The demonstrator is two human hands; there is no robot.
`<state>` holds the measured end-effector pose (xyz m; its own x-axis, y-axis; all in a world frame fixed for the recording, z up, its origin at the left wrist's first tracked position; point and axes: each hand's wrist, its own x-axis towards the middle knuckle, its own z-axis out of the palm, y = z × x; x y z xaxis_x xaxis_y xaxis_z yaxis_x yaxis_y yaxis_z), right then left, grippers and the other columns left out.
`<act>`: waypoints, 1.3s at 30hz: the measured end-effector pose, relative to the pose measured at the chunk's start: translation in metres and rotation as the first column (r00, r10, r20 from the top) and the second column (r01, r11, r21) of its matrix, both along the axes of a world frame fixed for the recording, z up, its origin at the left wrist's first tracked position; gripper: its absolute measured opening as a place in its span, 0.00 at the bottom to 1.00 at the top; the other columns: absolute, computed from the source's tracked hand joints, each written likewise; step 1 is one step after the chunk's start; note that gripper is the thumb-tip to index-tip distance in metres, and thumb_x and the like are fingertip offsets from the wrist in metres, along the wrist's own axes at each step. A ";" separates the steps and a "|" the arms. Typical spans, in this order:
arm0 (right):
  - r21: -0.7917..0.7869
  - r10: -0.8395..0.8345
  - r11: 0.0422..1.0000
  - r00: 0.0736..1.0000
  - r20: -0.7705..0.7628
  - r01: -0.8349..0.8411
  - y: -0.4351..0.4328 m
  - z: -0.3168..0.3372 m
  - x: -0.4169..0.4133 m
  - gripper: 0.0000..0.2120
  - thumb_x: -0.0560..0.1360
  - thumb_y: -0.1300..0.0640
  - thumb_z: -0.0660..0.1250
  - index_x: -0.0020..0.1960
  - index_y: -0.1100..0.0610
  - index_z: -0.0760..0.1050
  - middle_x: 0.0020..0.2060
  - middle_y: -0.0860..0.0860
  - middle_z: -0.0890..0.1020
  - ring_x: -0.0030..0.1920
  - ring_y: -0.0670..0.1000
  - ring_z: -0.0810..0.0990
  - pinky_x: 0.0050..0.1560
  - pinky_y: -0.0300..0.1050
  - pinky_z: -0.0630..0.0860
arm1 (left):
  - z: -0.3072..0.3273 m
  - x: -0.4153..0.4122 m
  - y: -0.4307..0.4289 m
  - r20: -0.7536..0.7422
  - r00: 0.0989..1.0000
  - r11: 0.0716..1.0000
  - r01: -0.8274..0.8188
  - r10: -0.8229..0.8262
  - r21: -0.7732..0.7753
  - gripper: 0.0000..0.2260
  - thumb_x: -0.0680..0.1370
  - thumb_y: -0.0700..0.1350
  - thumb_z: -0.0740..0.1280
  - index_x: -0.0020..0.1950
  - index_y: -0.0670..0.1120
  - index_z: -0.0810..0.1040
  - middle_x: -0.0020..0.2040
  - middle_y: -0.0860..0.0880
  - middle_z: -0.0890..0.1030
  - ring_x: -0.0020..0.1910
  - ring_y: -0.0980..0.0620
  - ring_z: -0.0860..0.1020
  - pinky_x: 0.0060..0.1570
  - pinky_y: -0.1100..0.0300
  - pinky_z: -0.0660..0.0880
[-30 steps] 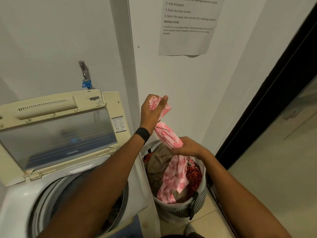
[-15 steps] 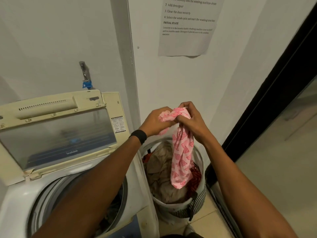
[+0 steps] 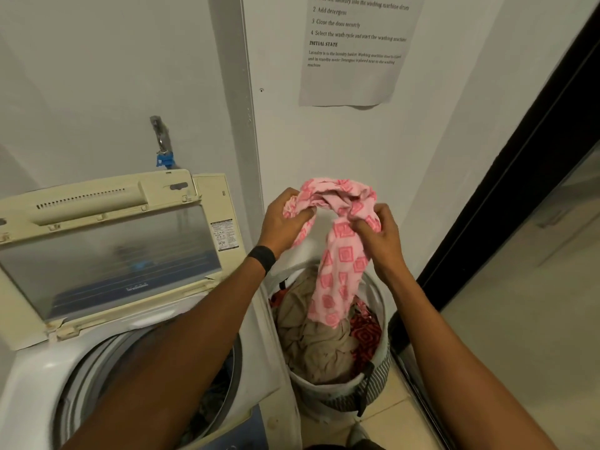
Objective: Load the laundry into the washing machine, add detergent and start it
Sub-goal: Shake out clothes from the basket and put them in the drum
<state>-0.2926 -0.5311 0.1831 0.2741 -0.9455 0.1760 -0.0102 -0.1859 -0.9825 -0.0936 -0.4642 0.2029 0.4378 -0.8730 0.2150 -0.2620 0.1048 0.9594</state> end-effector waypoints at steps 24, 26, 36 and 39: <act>0.539 0.355 0.604 0.804 0.478 -0.587 0.049 -0.011 0.085 0.26 0.86 0.41 0.52 0.73 0.56 0.71 0.66 0.58 0.81 0.63 0.57 0.82 0.55 0.52 0.83 | -0.006 0.002 0.055 -0.250 0.907 0.940 -0.337 0.338 0.050 0.18 0.76 0.41 0.75 0.66 0.47 0.81 0.58 0.49 0.86 0.57 0.50 0.84 0.61 0.47 0.81; 0.479 0.408 0.610 0.768 0.494 -0.632 0.059 -0.012 0.104 0.25 0.85 0.45 0.55 0.76 0.58 0.69 0.67 0.60 0.79 0.66 0.60 0.80 0.59 0.55 0.81 | -0.009 0.013 0.071 -0.253 0.882 0.917 -0.390 0.398 0.083 0.18 0.74 0.43 0.75 0.64 0.47 0.82 0.57 0.48 0.86 0.57 0.48 0.84 0.60 0.46 0.81; 0.533 0.578 0.594 0.781 0.238 -0.602 0.141 -0.041 0.184 0.25 0.77 0.42 0.72 0.68 0.55 0.76 0.58 0.57 0.85 0.55 0.59 0.86 0.54 0.59 0.84 | -0.044 0.054 0.185 -0.288 0.754 0.806 -0.531 0.590 0.260 0.16 0.76 0.61 0.72 0.60 0.55 0.82 0.56 0.50 0.86 0.57 0.48 0.85 0.59 0.49 0.81; 0.536 0.613 0.618 0.779 0.129 -0.575 0.162 -0.059 0.205 0.20 0.76 0.49 0.74 0.64 0.57 0.78 0.53 0.57 0.86 0.52 0.58 0.87 0.47 0.54 0.85 | -0.068 0.074 0.217 -0.255 0.734 0.770 -0.543 0.629 0.336 0.26 0.74 0.71 0.67 0.63 0.56 0.80 0.59 0.50 0.85 0.57 0.48 0.84 0.61 0.46 0.80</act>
<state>-0.0880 -0.3690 0.1243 0.8014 -0.5027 -0.3242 -0.1454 0.3620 -0.9208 -0.0200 -0.2471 0.1348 0.8830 -0.4198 -0.2101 0.1421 -0.1876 0.9719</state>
